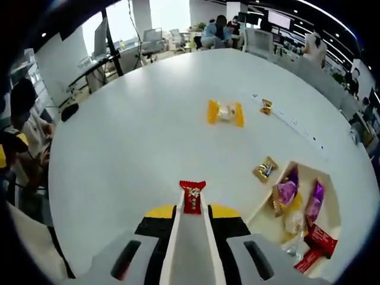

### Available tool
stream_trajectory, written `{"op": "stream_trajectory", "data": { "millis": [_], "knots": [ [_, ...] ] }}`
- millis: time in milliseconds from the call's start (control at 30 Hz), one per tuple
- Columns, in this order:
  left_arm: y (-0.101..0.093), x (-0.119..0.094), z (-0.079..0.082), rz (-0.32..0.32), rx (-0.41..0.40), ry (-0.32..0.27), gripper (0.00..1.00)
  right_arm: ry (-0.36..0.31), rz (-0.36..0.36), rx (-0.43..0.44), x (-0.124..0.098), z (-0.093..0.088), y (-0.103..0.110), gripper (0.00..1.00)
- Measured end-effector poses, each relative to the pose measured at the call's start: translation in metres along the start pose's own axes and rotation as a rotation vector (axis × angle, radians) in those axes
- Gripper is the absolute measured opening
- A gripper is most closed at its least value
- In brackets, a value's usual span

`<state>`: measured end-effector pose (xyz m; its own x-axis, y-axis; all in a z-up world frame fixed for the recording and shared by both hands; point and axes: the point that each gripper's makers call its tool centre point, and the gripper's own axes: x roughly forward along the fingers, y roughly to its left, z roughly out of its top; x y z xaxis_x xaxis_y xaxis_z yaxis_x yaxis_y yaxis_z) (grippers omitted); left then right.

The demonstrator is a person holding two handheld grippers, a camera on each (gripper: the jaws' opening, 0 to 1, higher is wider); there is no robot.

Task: Place the target food into the container with the food tongs after gripping and lifting it, then release it inside without dropping or visibly crushing the food.

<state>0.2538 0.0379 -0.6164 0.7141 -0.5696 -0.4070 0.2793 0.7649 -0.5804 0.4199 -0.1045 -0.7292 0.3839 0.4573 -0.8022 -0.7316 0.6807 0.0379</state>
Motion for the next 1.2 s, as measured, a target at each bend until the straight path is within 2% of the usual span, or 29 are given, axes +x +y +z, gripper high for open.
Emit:
{"op": "stream_trajectory", "data": {
  "millis": [367, 467, 1200],
  "knots": [
    [-0.013, 0.010, 0.004, -0.030, 0.021, -0.002, 0.31, -0.074, -0.024, 0.017, -0.032, 0.020, -0.010, 0.20],
    [-0.019, 0.014, 0.005, -0.047, 0.033, 0.000, 0.31, -0.101, -0.044, 0.030, -0.047, 0.025, -0.019, 0.20],
    [-0.055, 0.034, 0.003, -0.121, 0.090, 0.024, 0.31, -0.179, -0.169, 0.134, -0.115, 0.006, -0.079, 0.20]
  ]
}}
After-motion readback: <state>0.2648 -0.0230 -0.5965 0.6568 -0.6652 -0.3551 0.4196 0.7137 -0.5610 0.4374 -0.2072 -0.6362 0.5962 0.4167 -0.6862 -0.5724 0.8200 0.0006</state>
